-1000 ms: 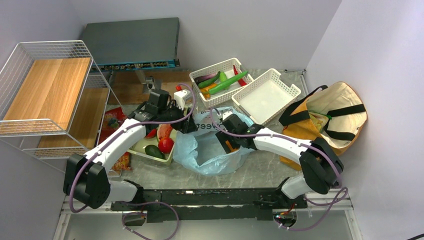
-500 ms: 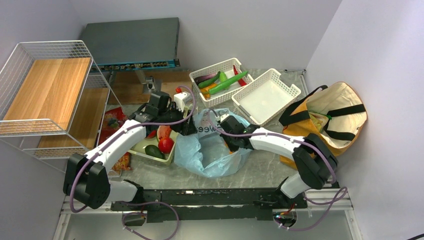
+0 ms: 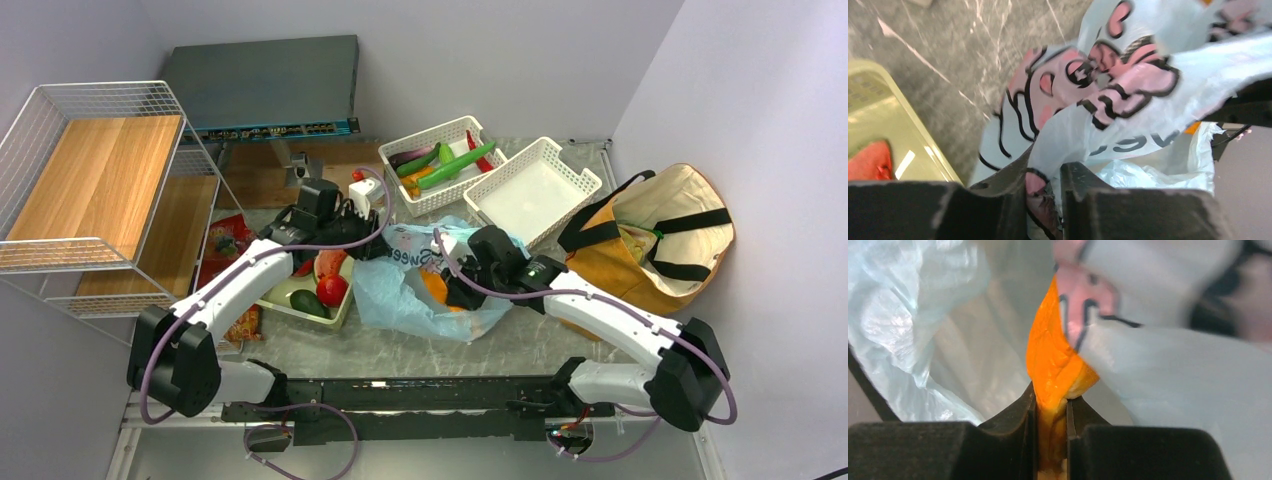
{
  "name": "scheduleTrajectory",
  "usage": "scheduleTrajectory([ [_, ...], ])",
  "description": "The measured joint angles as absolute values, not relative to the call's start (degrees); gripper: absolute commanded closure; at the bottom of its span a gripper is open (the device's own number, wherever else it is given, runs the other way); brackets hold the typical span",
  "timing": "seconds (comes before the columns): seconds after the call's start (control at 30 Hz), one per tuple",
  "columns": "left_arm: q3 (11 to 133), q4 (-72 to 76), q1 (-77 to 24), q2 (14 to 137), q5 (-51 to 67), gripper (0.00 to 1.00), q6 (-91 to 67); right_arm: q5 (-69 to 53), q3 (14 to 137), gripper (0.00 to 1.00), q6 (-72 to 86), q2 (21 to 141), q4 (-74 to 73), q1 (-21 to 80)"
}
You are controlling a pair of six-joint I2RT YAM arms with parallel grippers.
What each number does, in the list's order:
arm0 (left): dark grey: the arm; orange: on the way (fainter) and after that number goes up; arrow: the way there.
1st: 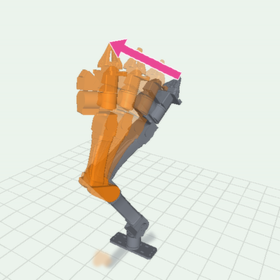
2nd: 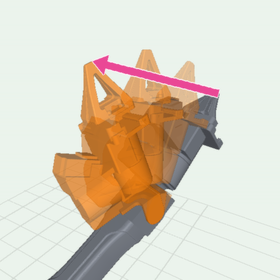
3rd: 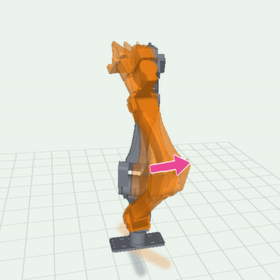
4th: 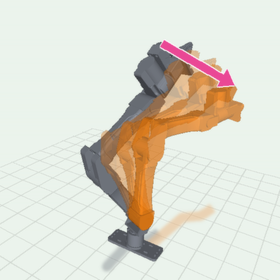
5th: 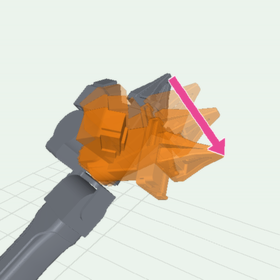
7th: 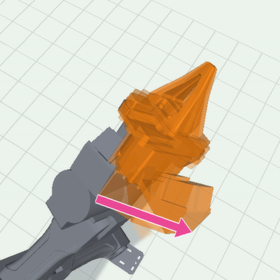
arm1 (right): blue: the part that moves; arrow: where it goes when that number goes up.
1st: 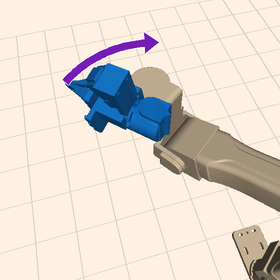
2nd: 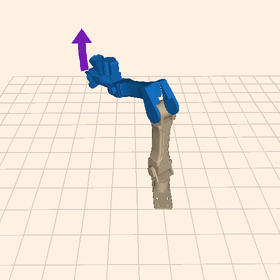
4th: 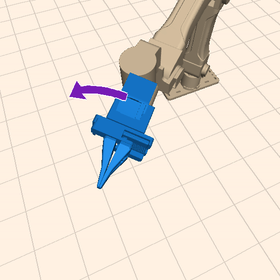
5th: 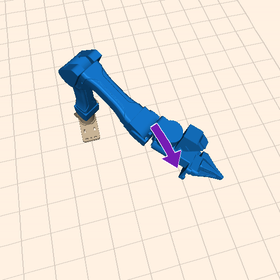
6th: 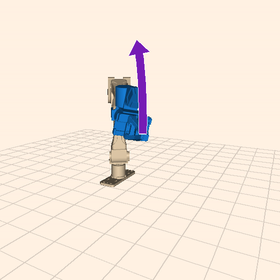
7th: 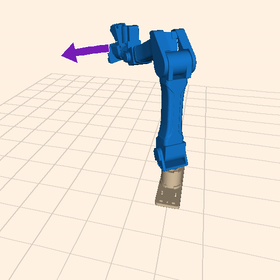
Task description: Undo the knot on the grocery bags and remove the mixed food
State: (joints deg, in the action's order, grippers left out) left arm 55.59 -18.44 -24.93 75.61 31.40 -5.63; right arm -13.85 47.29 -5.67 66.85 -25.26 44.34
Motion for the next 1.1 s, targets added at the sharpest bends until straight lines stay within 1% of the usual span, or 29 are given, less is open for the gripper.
scheduleTrajectory([
  [0.03, 55.57, -17.5, -24.93, 75.53, 31.79, 0.97, -5.87, -14.96, 47.29, 1.0, -6.92, 67.59, -26.52, 44.34],
  [0.07, 55.57, -16.45, -24.93, 75.33, 32.21, 1.0, -6.22, -16.08, 47.29, 1.0, -8.25, 68.38, -28.08, 44.34],
  [0.27, 55.57, -10.96, -23.9, 72.97, 32.88, 1.0, -9.1, -21.26, 48.14, 1.0, -15.27, 71.92, -36.47, 44.31],
  [0.37, 55.64, -10.09, -22.83, 72.14, 30.37, 1.0, -10.5, -23.59, 49.23, 1.0, -18.98, 73.34, -39.46, 44.31],
  [0.5, 55.96, -11.92, -22.39, 73.01, 26.5, 1.0, -10.2, -24.75, 49.17, 1.0, -23.51, 69.21, -40.36, 44.34],
  [0.63, 55.92, -13.65, -22.39, 74.7, 25.91, 1.0, -9.23, -24.23, 49.01, 1.0, -25.85, 58.85, -35.68, 44.34],
  [0.7, 55.29, -13.32, -22.48, 74.46, 27.22, 1.0, -8.49, -23.29, 49.17, 1.0, -25.78, 56.31, -32.32, 44.34],
  [0.83, 52.49, -12.12, -23.79, 72.36, 28.69, 1.0, -6.24, -21.61, 50.37, 1.0, -23.29, 57.06, -27.14, 44.31],
  [1.0, 52.27, -12.32, -24.6, 71.81, 28.6, 1.0, -4.56, -20.8, 50.57, 1.0, -16.53, 56.01, -20.82, 44.23],
  [1.1, 52.27, -13.04, -24.62, 71.81, 28.05, 1.0, -3.55, -19.18, 55.05, 1.0, -9.76, 56.69, -16.99, 44.23],
])
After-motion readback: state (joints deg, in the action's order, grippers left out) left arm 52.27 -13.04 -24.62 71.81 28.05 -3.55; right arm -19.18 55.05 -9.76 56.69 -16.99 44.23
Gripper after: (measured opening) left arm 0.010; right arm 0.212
